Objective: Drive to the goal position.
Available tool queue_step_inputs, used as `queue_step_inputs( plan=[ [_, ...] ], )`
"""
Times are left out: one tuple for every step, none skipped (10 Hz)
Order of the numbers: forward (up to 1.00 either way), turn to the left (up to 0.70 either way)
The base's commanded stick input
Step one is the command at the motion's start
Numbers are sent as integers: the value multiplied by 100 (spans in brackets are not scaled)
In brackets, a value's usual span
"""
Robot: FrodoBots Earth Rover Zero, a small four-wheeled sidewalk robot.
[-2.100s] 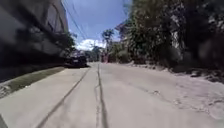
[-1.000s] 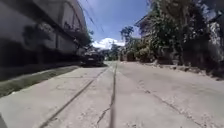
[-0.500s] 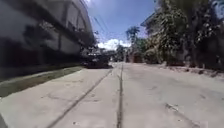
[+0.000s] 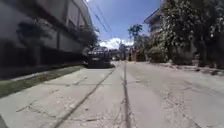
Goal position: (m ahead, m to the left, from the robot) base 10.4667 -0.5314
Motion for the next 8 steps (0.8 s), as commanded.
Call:
queue_step_inputs(
  plan=[
    [100,-40],
    [100,-40],
    [100,-16],
    [100,0],
    [100,7],
    [100,4],
    [100,2],
    [100,10]
  ],
)
